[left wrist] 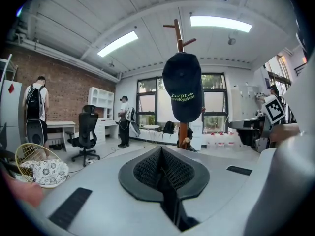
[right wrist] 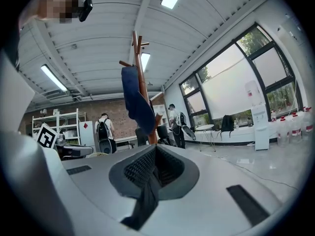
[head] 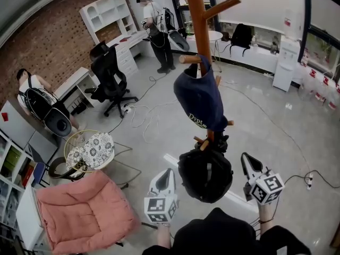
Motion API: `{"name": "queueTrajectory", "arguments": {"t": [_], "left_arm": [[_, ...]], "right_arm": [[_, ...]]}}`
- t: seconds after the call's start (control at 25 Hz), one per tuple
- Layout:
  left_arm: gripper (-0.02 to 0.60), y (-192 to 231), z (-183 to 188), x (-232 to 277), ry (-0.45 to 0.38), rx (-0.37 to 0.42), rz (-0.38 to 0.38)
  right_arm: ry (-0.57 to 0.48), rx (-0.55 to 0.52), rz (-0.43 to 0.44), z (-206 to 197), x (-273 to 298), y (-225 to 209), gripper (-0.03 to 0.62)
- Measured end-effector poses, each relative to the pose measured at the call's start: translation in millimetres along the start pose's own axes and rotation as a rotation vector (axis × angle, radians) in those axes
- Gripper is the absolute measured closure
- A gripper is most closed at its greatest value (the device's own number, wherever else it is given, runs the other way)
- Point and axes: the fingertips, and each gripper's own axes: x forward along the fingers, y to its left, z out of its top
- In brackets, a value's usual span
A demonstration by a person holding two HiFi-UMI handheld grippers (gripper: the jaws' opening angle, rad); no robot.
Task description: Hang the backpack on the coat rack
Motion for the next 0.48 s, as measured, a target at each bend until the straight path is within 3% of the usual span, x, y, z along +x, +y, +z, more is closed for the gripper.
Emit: {"name": "queueTrajectory", "arguments": {"t": [0.48], "left_arm": [[0.565, -1.6, -5.5, 9.4, 0.007, 0.002, 0.003]], "right_arm": [[0.007, -0.002, 0.005, -5.8, 4.7, -6.8, 0.582]]}}
